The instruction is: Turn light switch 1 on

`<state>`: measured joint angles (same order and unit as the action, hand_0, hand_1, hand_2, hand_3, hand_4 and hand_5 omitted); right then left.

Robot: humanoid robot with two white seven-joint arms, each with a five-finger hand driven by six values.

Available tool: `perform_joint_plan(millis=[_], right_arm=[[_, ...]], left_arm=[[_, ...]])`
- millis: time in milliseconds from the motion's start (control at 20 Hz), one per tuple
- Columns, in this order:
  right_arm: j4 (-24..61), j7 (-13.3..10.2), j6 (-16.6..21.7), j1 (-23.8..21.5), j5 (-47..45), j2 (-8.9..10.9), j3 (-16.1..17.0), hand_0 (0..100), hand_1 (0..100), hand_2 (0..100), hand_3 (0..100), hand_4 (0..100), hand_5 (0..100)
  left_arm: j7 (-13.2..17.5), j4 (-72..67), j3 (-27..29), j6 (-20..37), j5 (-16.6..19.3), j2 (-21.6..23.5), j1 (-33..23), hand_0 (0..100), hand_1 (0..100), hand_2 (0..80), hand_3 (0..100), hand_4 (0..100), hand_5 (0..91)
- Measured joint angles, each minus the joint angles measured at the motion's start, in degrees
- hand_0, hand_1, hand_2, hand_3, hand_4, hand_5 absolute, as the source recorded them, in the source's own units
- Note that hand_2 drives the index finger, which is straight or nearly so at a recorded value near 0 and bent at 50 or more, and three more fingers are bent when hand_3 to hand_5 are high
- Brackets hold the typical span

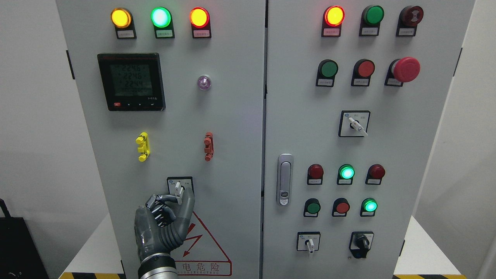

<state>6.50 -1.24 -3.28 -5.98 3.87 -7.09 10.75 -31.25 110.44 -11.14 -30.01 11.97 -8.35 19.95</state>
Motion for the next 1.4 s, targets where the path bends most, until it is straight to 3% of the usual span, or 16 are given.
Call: perform_joint_plan(millis=[1403], right_arm=[[0.00, -0.03, 0.00, 0.00, 0.00, -0.01, 0.00, 0, 0, 0, 0, 0, 0]], left_arm=[[0.02, 0.05, 0.23, -0.05, 0.07, -0.13, 0.32, 16, 50, 61.0, 100, 100, 87.7]])
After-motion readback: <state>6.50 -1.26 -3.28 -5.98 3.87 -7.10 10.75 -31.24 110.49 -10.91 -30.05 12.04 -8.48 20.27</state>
